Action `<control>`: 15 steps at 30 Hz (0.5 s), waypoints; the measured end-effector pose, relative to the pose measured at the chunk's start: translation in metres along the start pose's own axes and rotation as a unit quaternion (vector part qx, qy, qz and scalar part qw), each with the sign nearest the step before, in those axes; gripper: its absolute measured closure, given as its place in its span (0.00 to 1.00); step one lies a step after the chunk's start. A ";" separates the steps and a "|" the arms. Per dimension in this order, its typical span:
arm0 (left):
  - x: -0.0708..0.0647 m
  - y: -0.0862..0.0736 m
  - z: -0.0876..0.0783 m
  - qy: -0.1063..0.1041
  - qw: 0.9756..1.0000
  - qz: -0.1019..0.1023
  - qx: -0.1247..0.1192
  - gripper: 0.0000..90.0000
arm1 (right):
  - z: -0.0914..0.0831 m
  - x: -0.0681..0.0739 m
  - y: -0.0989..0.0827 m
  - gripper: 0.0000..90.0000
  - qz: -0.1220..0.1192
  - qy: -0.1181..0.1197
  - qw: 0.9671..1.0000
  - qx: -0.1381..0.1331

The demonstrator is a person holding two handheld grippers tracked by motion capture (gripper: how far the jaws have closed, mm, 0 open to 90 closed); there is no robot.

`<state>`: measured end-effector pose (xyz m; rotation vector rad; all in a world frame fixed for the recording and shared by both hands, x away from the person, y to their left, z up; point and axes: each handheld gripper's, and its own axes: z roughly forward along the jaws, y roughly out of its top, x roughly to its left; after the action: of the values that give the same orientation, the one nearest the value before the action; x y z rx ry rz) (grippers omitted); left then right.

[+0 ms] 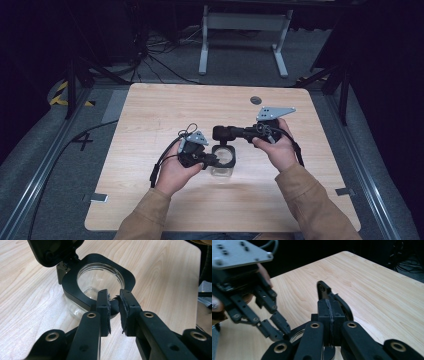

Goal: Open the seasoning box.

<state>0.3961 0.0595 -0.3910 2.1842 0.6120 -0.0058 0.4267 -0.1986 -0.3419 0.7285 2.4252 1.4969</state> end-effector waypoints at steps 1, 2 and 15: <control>0.000 0.000 0.000 0.000 1.000 0.000 0.000 0.87 | 0.000 0.000 0.000 1.00 0.000 0.000 1.000 0.000; 0.000 0.000 -0.002 -0.001 1.000 0.002 -0.002 0.87 | -0.002 0.001 0.000 1.00 -0.004 0.000 1.000 0.001; 0.003 -0.007 -0.039 0.025 1.000 -0.006 -0.013 0.81 | -0.052 -0.001 -0.017 1.00 -0.009 -0.021 1.000 0.008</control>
<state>0.3876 0.0932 -0.3714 2.1606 0.6495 0.0511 0.4010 -0.2465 -0.3328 0.7315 2.4096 1.4418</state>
